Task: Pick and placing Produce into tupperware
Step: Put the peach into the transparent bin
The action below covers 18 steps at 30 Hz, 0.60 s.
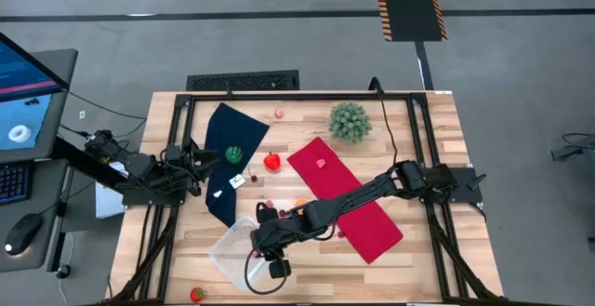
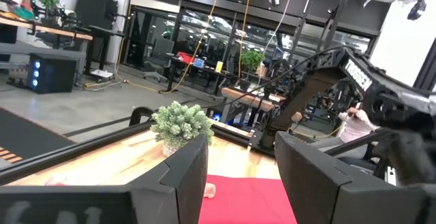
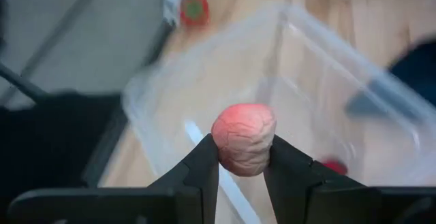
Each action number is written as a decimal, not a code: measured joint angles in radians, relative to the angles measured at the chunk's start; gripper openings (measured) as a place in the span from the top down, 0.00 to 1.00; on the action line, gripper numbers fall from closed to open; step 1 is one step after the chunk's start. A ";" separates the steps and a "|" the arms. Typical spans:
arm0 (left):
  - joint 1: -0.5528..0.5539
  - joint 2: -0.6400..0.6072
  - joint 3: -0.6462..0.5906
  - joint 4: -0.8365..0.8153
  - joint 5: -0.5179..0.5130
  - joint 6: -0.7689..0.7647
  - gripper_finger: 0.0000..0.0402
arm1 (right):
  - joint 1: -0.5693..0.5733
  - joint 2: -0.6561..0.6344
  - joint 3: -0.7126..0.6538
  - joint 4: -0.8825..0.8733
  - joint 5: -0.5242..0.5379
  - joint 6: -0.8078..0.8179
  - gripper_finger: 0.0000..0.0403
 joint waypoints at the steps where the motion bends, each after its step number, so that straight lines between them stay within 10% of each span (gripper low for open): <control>1: 0.000 0.000 0.000 -0.002 0.000 0.000 0.60 | -0.001 0.003 0.001 0.003 -0.001 0.000 0.69; 18: 0.000 0.000 0.000 -0.001 0.000 0.003 0.60 | -0.037 0.030 0.008 0.048 -0.048 0.045 0.64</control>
